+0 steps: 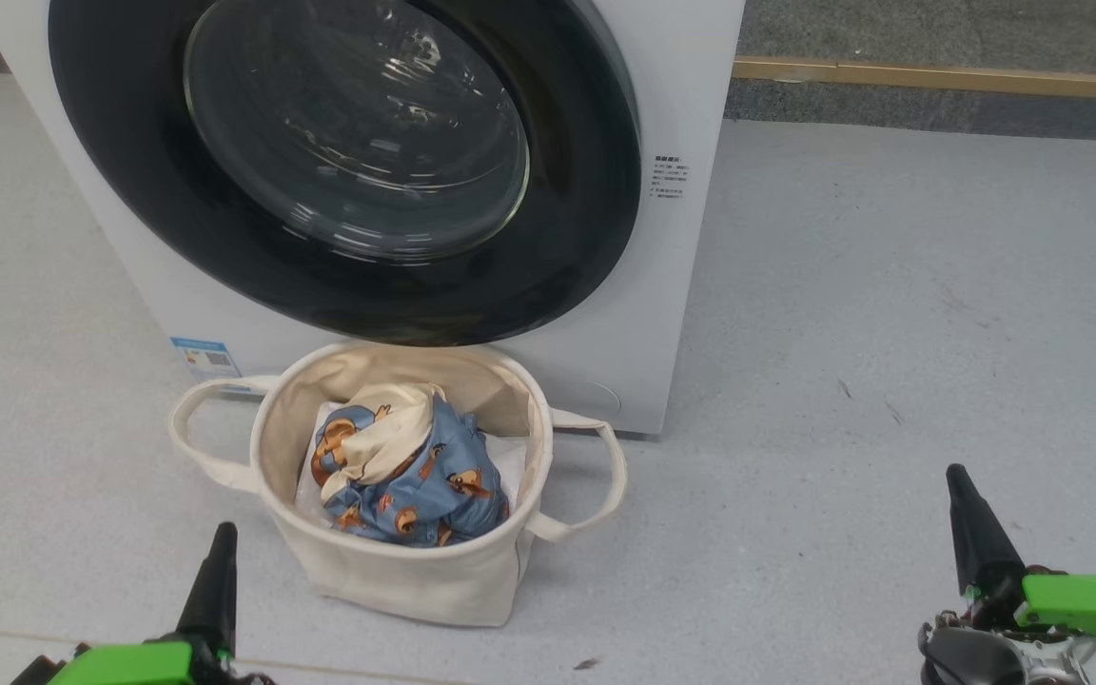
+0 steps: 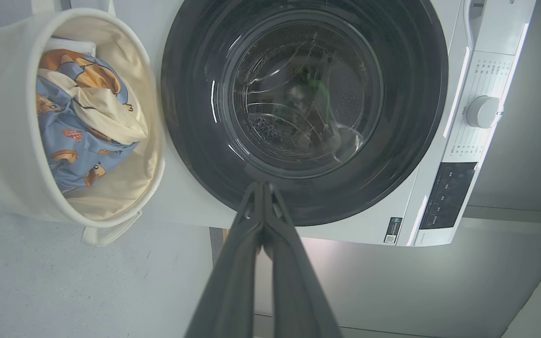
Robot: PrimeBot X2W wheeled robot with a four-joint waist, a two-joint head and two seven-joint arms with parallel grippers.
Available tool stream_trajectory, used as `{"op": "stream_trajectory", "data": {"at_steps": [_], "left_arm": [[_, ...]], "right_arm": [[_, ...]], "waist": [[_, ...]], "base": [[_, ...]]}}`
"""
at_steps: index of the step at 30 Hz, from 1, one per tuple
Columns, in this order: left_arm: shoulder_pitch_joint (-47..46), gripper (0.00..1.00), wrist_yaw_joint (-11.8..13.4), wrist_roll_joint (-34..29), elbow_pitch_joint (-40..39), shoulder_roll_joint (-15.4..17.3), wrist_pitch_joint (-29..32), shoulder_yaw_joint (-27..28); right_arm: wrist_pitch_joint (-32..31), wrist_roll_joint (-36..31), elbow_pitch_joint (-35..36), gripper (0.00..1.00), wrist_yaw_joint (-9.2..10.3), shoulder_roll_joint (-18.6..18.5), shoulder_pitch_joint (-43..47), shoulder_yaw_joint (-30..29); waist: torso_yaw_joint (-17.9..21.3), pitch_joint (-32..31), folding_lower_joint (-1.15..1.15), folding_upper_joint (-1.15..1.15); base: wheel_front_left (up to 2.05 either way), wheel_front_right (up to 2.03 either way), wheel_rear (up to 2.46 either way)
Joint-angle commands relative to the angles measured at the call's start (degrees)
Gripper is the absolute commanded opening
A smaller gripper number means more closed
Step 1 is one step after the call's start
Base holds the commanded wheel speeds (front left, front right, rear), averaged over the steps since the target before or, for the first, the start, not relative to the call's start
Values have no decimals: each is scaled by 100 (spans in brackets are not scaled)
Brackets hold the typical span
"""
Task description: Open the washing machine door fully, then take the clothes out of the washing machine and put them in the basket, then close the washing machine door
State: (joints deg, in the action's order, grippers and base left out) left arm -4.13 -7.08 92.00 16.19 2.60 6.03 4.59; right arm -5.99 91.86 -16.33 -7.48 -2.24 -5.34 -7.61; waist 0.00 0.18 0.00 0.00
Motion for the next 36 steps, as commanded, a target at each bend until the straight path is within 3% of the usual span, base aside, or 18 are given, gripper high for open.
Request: {"op": "stream_trajectory", "data": {"at_steps": [1, 36], "left_arm": [[-206, 0, -41, 14, -214, 30, 49, 197], [-206, 0, -41, 13, -214, 29, 50, 198]], "right_arm": [[-48, 32, 231, 0, -1, -64, -84, 111], [-48, 32, 231, 0, -1, -64, -84, 111]], "waist": [[0, 0, 0, 0], [0, 0, 0, 0]], "base": [[0, 0, 0], [0, 0, 0]]}}
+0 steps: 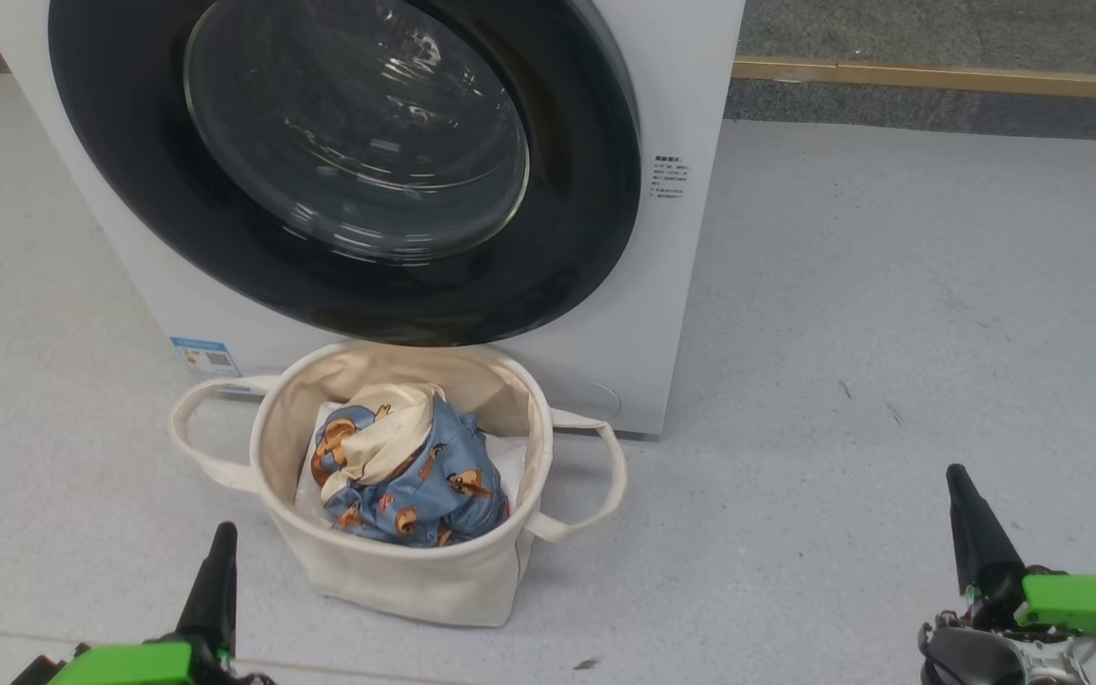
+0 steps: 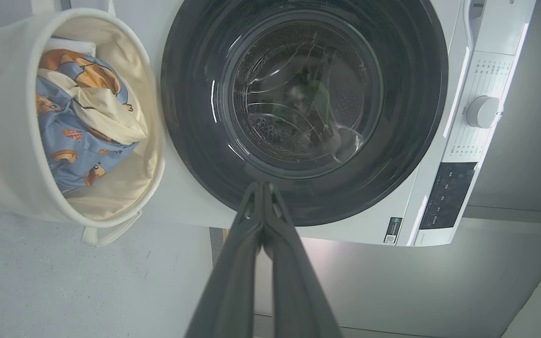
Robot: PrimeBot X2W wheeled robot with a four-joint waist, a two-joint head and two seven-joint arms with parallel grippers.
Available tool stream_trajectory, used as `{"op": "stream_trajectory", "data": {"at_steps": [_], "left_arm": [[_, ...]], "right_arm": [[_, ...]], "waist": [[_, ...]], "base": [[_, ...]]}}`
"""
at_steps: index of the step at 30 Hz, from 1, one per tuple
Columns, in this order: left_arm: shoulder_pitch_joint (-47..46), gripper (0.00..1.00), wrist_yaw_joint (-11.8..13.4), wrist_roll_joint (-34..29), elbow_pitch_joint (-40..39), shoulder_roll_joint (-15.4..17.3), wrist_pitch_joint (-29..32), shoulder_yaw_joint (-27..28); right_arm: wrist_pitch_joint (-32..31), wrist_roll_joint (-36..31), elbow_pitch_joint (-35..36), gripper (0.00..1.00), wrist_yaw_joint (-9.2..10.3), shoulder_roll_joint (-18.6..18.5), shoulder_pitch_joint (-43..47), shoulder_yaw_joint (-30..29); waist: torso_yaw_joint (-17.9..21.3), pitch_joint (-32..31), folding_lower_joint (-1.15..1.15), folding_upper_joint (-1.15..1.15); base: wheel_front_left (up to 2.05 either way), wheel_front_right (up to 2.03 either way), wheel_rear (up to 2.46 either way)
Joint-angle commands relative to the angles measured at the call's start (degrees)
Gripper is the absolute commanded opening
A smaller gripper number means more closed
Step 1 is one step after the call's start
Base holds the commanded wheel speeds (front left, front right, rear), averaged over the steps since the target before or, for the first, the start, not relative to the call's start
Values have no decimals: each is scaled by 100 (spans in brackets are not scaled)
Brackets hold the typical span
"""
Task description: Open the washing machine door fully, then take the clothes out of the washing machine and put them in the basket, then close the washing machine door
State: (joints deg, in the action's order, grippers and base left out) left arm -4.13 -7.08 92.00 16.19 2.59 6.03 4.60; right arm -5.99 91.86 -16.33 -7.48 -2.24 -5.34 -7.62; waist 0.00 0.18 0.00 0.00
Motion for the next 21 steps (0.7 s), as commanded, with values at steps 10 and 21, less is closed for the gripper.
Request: {"op": "stream_trajectory", "data": {"at_steps": [10, 21], "left_arm": [[-206, 0, -41, 13, -214, 30, 50, 197], [-206, 0, -41, 12, -214, 30, 50, 198]], "right_arm": [[-48, 32, 231, 0, -1, -64, -84, 112], [-48, 32, 231, 0, -1, -64, -84, 112]], "waist": [[0, 0, 0, 0], [0, 0, 0, 0]], "base": [[0, 0, 0], [0, 0, 0]]}}
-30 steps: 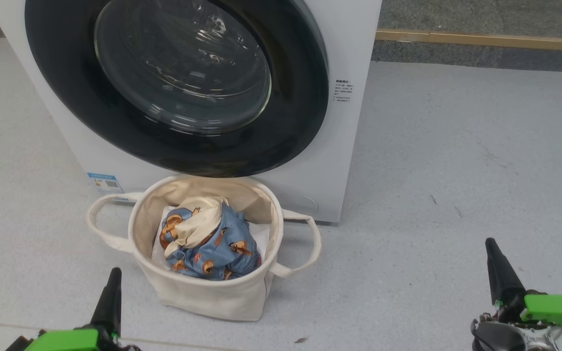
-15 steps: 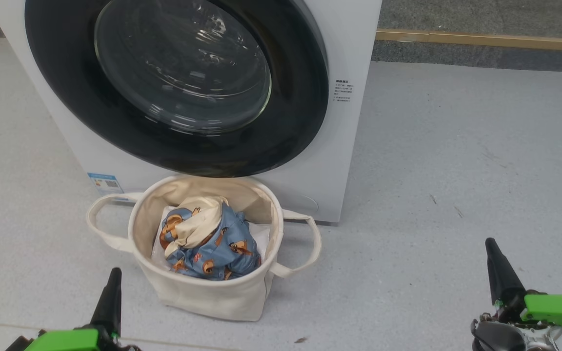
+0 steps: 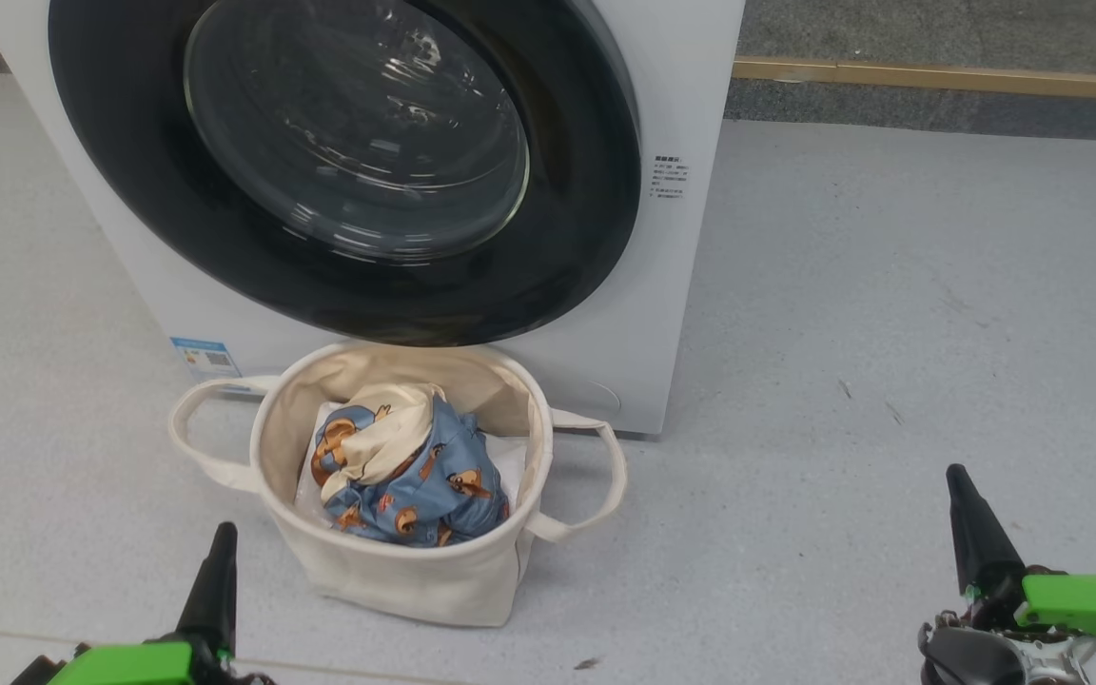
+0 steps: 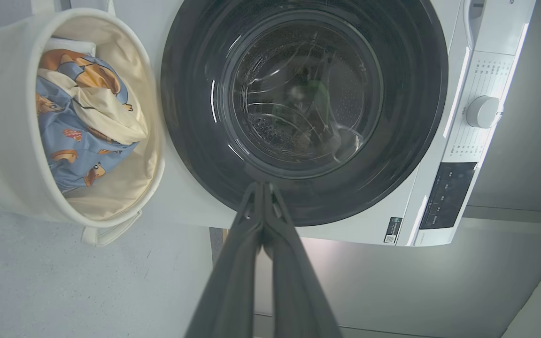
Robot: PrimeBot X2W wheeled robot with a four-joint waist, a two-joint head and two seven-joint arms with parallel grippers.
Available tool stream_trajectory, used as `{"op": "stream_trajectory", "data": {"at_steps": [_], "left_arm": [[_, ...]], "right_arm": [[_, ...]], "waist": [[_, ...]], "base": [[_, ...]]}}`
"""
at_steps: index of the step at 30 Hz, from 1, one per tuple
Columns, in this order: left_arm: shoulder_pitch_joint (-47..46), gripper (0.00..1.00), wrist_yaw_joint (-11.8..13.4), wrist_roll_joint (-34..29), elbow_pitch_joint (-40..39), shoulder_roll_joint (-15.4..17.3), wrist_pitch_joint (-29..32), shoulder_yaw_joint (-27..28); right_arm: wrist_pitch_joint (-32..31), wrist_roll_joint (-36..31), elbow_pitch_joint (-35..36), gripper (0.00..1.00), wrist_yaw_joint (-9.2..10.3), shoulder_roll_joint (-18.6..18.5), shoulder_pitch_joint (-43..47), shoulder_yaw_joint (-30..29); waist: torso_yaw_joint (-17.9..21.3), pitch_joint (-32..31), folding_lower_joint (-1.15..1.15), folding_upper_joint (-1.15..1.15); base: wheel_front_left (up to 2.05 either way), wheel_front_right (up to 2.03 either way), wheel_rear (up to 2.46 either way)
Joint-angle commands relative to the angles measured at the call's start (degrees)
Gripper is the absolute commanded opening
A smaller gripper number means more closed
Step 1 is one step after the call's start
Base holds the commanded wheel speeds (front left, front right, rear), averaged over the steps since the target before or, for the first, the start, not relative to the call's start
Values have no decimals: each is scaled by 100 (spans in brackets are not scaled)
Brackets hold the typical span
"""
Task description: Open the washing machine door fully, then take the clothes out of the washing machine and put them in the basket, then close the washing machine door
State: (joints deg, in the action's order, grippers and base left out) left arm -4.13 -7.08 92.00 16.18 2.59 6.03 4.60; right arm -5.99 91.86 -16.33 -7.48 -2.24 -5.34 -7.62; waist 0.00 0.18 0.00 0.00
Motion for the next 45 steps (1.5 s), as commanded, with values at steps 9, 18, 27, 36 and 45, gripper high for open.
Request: {"op": "stream_trajectory", "data": {"at_steps": [9, 18, 27, 36, 45], "left_arm": [[-206, 0, -41, 12, -213, 30, 51, 198], [-206, 0, -41, 12, -213, 30, 51, 198], [-206, 0, -41, 12, -213, 30, 51, 198], [-206, 0, -41, 12, -213, 29, 51, 198], [-206, 0, -41, 12, -213, 29, 51, 198]], "right_arm": [[-48, 32, 231, 0, -1, -64, -84, 112], [-48, 32, 231, 0, -1, -64, -84, 112], [-48, 32, 231, 0, -1, -64, -84, 112], [-48, 32, 231, 0, -1, -64, -84, 112], [-48, 32, 231, 0, -1, -64, -84, 112]], "waist": [[0, 0, 0, 0], [0, 0, 0, 0], [0, 0, 0, 0], [0, 0, 0, 0], [0, 0, 0, 0]], "base": [[0, 0, 0], [0, 0, 0], [0, 0, 0], [0, 0, 0], [0, 0, 0]]}}
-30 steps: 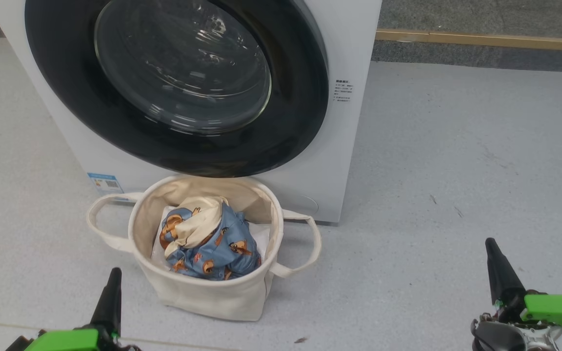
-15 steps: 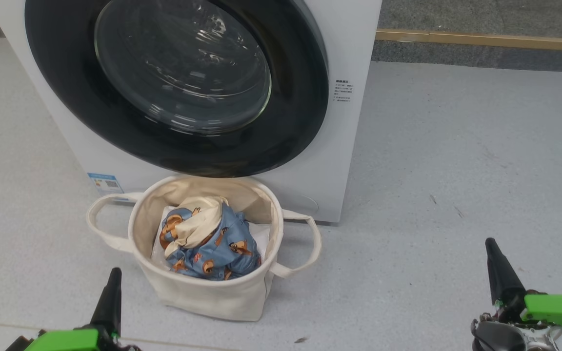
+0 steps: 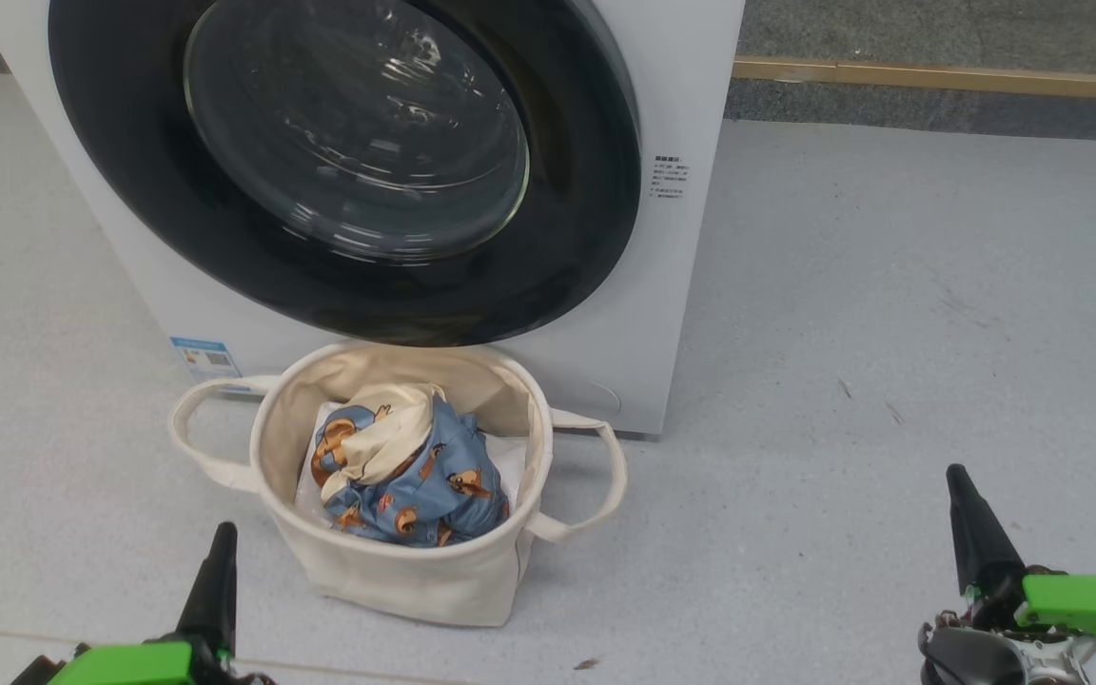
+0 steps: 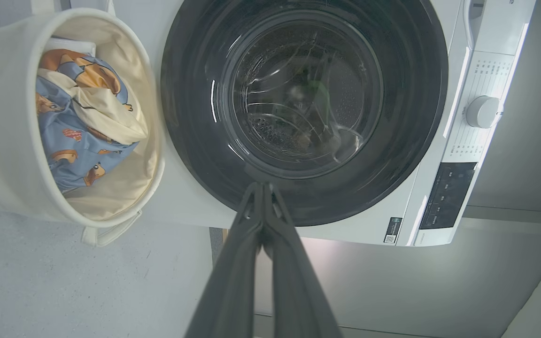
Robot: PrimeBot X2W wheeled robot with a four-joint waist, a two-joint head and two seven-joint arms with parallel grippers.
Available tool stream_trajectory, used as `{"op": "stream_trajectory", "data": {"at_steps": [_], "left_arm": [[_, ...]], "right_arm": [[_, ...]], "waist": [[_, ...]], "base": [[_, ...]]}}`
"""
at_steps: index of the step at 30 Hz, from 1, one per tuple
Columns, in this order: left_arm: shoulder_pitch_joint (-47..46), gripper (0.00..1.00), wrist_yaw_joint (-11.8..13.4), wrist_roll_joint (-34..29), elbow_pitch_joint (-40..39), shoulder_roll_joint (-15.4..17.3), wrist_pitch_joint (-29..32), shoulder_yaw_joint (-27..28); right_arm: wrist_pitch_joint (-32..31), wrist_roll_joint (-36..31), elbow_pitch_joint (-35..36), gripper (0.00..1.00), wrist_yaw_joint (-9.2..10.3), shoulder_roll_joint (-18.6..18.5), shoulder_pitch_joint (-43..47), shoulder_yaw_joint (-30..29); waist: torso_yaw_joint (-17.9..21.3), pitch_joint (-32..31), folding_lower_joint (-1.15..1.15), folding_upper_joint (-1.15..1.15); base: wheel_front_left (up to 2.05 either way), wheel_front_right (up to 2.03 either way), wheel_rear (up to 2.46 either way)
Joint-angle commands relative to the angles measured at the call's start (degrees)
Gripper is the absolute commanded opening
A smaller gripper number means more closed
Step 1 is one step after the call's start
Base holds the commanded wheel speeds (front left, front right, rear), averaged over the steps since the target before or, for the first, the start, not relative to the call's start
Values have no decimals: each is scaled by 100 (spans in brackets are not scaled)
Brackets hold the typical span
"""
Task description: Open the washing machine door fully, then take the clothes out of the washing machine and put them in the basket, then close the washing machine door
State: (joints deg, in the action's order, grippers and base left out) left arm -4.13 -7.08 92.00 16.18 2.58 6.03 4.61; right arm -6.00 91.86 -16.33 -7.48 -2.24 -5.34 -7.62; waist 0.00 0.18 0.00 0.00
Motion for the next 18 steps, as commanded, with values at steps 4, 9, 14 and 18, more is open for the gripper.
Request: {"op": "stream_trajectory", "data": {"at_steps": [4, 9, 14, 18], "left_arm": [[-206, 0, -41, 12, -214, 30, 51, 197], [-206, 0, -41, 12, -214, 30, 51, 197], [-206, 0, -41, 12, -214, 30, 51, 198], [-206, 0, -41, 12, -214, 30, 51, 198]], "right_arm": [[-47, 32, 231, 0, -1, -64, -84, 112], [-47, 32, 231, 0, -1, -64, -84, 112], [-47, 32, 231, 0, -1, -64, -84, 112], [-47, 32, 231, 0, -1, -64, -84, 112]], "waist": [[0, 0, 0, 0], [0, 0, 0, 0], [0, 0, 0, 0], [0, 0, 0, 0]], "base": [[0, 0, 0], [0, 0, 0], [0, 0, 0], [0, 0, 0]]}}
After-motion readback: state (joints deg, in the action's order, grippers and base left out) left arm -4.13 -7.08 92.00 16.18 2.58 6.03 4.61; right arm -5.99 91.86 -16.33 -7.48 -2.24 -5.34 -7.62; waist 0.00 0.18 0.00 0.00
